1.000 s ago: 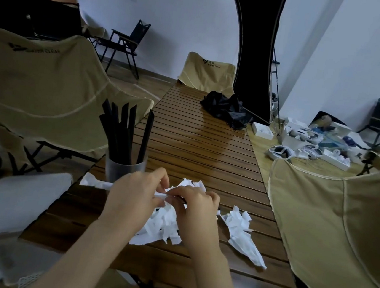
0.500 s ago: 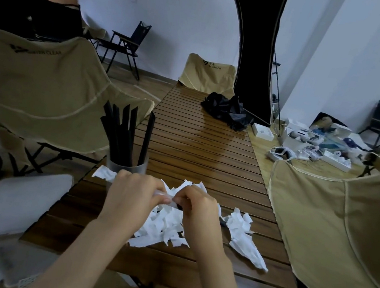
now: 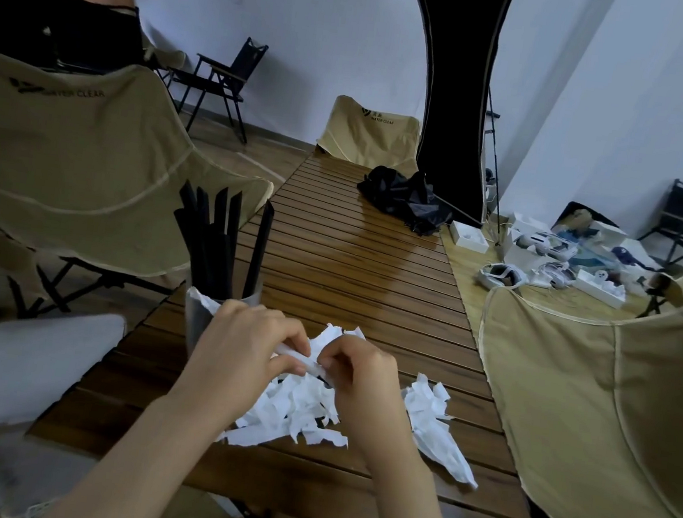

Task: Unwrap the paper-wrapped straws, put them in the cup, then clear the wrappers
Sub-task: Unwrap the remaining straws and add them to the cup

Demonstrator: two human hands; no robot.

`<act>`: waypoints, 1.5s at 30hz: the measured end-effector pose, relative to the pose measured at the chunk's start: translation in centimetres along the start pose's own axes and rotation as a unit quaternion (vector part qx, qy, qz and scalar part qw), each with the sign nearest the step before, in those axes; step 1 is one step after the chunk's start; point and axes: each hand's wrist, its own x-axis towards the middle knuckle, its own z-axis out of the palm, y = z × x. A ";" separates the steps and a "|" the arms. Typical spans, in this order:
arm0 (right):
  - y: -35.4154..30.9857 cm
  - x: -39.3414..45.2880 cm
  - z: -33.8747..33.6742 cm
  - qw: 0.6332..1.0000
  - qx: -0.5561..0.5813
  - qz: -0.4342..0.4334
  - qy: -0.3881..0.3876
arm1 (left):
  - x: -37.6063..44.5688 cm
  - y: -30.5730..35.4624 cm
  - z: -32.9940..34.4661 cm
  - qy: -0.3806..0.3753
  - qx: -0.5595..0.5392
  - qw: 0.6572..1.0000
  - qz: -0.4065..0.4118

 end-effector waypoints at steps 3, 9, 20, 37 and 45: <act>0.1 -0.1 -0.1 0.999 0.046 -0.007 0.007 | -0.1 0.0 -0.2 0.001 0.000 1.000 -0.014; 0.0 -0.1 -0.1 0.998 0.052 -0.023 -0.004 | -0.3 -0.1 -0.4 -0.021 0.005 0.999 -0.045; 0.3 -0.3 0.6 0.989 0.001 -0.116 0.092 | -0.3 -0.2 -0.8 -0.021 -0.076 0.996 -0.028; 0.6 -0.6 2.3 0.963 -0.078 -0.166 0.197 | -0.1 -0.1 2.2 0.000 -0.132 0.986 -0.101; 1.7 -0.2 2.9 0.973 -0.039 -0.132 0.188 | 0.2 0.1 3.1 0.016 -0.122 0.986 -0.111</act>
